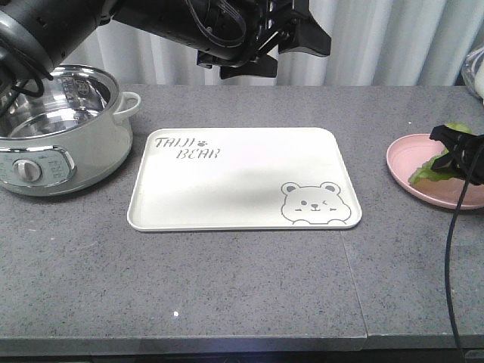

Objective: Transfer vegetables to tray and serve
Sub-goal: 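Lower the leaf onto the pink plate with the right gripper and release, then move the right gripper to the pink plate rim and grasp it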

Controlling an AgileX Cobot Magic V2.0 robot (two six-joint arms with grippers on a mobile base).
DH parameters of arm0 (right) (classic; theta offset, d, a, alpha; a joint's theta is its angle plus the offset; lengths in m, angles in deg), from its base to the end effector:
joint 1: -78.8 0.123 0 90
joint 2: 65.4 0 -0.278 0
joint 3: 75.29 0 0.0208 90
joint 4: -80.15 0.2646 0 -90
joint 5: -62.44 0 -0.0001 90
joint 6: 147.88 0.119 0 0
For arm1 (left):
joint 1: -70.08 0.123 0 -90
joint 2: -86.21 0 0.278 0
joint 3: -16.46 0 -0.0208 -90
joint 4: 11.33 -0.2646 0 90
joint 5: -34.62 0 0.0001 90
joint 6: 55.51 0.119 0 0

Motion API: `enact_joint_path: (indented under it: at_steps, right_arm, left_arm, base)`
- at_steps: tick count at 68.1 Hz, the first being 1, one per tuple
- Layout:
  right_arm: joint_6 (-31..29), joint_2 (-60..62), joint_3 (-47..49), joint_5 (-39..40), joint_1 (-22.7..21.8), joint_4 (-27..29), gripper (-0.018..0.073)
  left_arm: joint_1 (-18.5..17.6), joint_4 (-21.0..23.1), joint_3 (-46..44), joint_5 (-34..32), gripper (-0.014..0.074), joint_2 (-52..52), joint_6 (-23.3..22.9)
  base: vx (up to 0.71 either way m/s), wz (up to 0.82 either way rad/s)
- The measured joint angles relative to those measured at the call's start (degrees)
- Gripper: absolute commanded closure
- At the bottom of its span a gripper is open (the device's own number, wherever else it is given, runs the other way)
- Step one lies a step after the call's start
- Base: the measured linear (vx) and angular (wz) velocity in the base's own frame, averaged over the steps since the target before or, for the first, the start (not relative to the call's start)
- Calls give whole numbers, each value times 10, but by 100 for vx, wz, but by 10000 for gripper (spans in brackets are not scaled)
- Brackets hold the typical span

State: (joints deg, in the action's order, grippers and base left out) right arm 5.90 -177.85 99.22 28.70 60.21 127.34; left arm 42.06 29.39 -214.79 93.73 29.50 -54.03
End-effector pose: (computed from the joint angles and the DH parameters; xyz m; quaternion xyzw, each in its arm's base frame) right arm 0.4097 -0.0866 0.1883 0.2086 0.9044 0.1891 0.3205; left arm 0.3922 -0.2842 0.4019 0.1794 0.8355 -0.4255 0.2980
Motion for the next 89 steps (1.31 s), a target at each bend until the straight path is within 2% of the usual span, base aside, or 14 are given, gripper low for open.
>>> enact_joint_path:
  at_steps: [9, 24, 31, 53, 74, 89]
  right_arm:
    - [8, -1, 0, 0, 0, -12, 294]
    - [11, -1, 0, 0, 0, -14, -8]
    - [15, -1, 0, 2, 0, -14, -101]
    - [17, 52, 0, 20, 0, -22, -113]
    - [62, 105, 0, -2, 0, -97, -106]
    - [67, 140, 0, -26, 0, -114, -94]
  left_arm:
    - [0, 0, 0, 0, 4, 0, 0]
    - [0, 0, 0, 0, 4, 0, 0]
    - [0, 0, 0, 0, 4, 0, 0]
    - [0, 0, 0, 0, 4, 0, 0]
    - [0, 0, 0, 0, 4, 0, 0]
    - [0, 0, 0, 1, 4, 0, 0]
  base:
    - [0, 0]
    - [0, 0]
    - [0, 0]
    - [0, 0]
    - [0, 0]
    - [0, 0]
